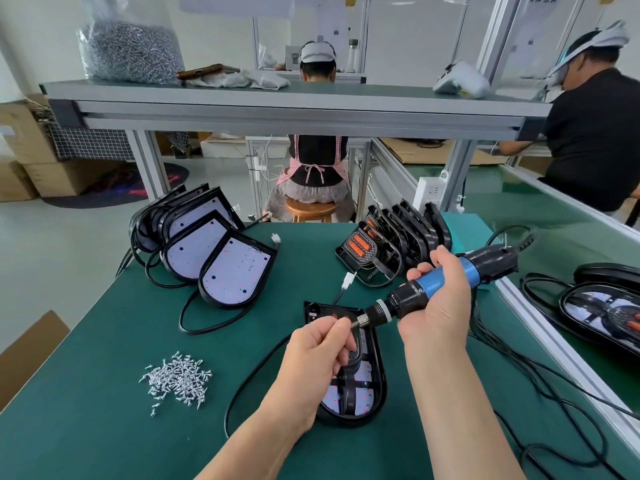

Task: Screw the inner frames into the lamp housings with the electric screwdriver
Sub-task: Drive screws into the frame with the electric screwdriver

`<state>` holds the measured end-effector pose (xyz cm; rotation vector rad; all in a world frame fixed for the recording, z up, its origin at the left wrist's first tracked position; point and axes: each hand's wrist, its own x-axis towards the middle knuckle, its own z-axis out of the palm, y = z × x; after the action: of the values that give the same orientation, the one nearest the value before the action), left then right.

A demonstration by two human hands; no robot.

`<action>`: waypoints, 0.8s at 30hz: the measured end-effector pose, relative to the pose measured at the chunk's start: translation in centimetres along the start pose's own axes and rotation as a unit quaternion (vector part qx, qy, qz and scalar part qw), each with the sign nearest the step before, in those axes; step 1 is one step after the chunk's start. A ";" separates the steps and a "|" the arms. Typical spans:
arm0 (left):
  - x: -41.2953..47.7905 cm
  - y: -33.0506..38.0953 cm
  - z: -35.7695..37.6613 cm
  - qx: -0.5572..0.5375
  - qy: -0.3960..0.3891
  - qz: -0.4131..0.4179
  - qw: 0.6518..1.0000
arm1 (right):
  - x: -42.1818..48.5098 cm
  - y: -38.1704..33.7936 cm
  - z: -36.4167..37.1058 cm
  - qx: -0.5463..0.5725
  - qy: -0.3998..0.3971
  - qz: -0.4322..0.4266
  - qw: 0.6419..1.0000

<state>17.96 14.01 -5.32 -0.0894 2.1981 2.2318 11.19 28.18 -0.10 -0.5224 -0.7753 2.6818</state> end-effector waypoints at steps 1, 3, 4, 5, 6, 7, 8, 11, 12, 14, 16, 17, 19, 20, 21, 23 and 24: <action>-0.2 0.0 0.1 0.027 0.013 0.028 0.999 | 0.1 -0.1 -0.1 0.010 0.011 0.013 1.000; -0.5 -0.2 0.2 0.079 0.024 0.080 0.993 | 0.3 -0.3 -0.5 0.027 0.035 0.036 0.998; -0.7 -0.3 0.3 0.101 0.024 0.100 0.990 | 0.5 -0.4 -0.8 0.027 0.044 0.045 0.998; -0.8 -0.4 0.4 0.120 0.021 0.111 0.986 | 0.7 -0.4 -1.1 0.022 0.052 0.053 0.997; -0.8 -0.5 0.5 0.141 0.018 0.117 0.983 | 1.0 -0.5 -1.4 0.014 0.056 0.060 0.997; -0.9 -0.6 0.5 0.168 0.013 0.124 0.978 | 1.2 -0.6 -1.7 0.007 0.059 0.066 0.996; -1.1 -0.8 0.6 0.199 0.007 0.134 0.971 | 1.5 -0.7 -2.0 0.001 0.060 0.071 0.996; -1.4 -1.0 0.5 0.260 -0.003 0.159 0.953 | 2.7 -1.4 -3.0 -0.023 0.061 0.083 0.994; -1.4 -1.0 0.2 0.274 0.018 0.160 0.948 | 3.1 -1.8 -3.4 -0.037 0.057 0.087 0.994; -0.7 -1.3 -1.0 0.288 0.100 0.156 0.939 | 4.0 -2.4 -4.5 -0.086 0.041 0.095 0.991; 0.6 -1.8 -2.9 0.316 0.181 0.143 0.920 | 4.8 -2.8 -5.8 -0.146 0.026 0.104 0.983; 1.3 -2.1 -4.0 0.351 0.192 0.113 0.910 | 5.2 -2.9 -6.4 -0.175 0.019 0.109 0.978; 2.4 -2.9 -5.6 0.449 0.154 0.023 0.880 | 5.7 -2.6 -7.5 -0.237 0.013 0.118 0.964; 2.7 -3.3 -6.1 0.483 0.124 -0.017 0.866 | 5.9 -2.2 -8.1 -0.272 0.018 0.118 0.955; 2.8 -3.5 -6.3 0.498 0.097 -0.047 0.861 | 6.1 -1.8 -8.6 -0.309 0.027 0.112 0.944; 2.8 -3.6 -6.1 0.480 0.067 -0.051 0.873 | 6.3 -0.9 -9.3 -0.370 0.033 0.082 0.925; 2.7 -3.6 -6.0 0.464 0.067 -0.037 0.883 | 6.4 -0.5 -9.6 -0.387 0.033 0.061 0.919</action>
<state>15.64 8.00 -9.08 -0.3063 2.9879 0.9483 9.61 35.34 -9.04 -0.8464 -1.8420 2.3490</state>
